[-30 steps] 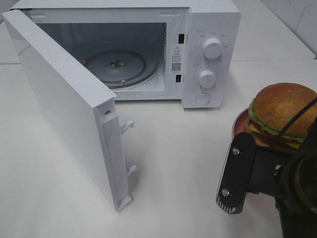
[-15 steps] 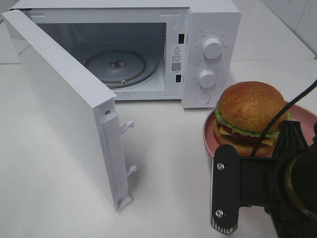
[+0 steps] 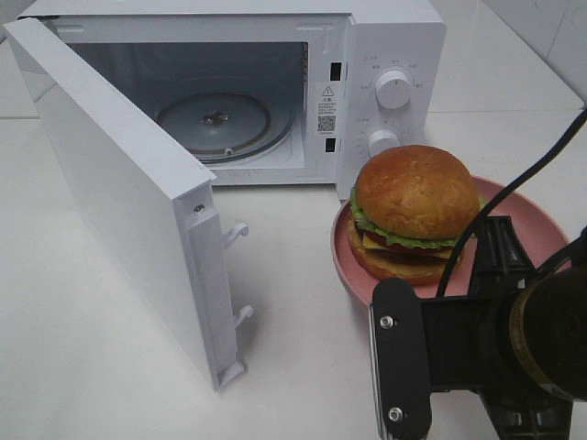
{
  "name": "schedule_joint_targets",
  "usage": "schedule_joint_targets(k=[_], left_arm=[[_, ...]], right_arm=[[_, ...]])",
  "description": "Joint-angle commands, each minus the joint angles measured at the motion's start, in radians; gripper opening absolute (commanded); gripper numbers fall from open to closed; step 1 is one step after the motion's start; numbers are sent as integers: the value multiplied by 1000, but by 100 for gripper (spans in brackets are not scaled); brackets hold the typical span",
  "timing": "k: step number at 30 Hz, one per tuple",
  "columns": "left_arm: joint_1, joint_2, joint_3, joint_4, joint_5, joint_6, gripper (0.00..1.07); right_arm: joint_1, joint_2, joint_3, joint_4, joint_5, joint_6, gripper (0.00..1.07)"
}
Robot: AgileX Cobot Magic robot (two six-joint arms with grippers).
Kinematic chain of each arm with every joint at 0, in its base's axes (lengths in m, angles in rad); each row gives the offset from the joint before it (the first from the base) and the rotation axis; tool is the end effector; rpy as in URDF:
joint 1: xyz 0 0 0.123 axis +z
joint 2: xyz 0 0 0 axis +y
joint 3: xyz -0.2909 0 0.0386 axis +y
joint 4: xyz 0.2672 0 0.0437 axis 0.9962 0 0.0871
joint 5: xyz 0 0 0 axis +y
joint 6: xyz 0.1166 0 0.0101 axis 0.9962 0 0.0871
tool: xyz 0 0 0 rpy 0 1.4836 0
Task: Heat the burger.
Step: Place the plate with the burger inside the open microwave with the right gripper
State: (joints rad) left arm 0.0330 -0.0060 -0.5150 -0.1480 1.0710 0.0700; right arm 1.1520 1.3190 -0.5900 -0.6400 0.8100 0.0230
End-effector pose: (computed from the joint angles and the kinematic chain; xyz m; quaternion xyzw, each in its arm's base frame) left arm 0.0234 -0.0144 0.2793 0.0197 0.8479 -0.0467 0.5278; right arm 0.1346 0.1778 0.1662 -0.6784 0.6920 -0.1688 0.1802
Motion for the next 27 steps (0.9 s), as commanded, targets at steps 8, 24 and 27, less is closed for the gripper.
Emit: schedule_joint_targets(k=[8, 24, 27], left_arm=[[3, -16, -1, 1, -4, 0, 100], [3, -16, -1, 1, -4, 0, 100], [3, -16, -1, 1, -4, 0, 100]], right_arm=[[-77, -6, 0, -51, -95, -211, 0], [-286, -6, 0, 4, -348, -647, 0], [-317, -6, 0, 43, -364, -726, 0]])
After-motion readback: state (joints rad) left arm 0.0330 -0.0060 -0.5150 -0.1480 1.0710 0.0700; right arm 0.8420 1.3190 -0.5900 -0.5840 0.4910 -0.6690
